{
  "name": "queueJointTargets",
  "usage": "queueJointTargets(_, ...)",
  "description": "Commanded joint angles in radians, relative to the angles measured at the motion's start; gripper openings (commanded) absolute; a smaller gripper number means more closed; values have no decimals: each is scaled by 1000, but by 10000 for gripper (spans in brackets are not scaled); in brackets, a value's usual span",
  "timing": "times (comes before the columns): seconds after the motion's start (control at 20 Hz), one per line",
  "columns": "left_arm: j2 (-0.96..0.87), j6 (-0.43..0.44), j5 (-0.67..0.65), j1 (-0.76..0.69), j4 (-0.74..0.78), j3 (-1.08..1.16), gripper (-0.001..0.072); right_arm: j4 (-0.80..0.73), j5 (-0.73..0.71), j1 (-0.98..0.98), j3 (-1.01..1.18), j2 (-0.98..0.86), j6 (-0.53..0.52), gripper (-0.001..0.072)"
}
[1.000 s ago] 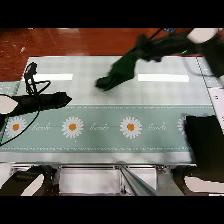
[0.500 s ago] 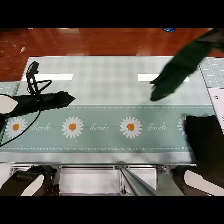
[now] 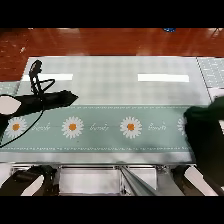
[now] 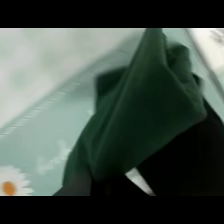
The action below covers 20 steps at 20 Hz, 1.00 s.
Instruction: Fold the shirts.
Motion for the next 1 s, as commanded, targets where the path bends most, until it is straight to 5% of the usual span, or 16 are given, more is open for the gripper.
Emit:
queueJointTargets(0.0,0,0,55,-26,0,1,19,-344,33,-180,-236,140,-11,23)
queueJointTargets(0.3,-13,1,64,-59,1,1,19,-577,35,-253,-674,278,37,39)
queueJointTargets(0.4,-39,8,73,-62,1,1,20,-666,26,-253,-782,279,90,410)
queueJointTargets(0.5,-82,8,113,-61,1,2,19,-665,-35,-252,-808,261,92,413)
queueJointTargets(0.7,-189,75,92,64,4,190,19,-455,-198,-251,-603,149,105,397)
queueJointTargets(0.85,-258,76,21,166,4,507,19,125,-414,-223,-331,41,68,73)
queueJointTargets(0.95,-304,79,-33,174,5,724,19,446,-582,-84,-204,-12,-18,24)
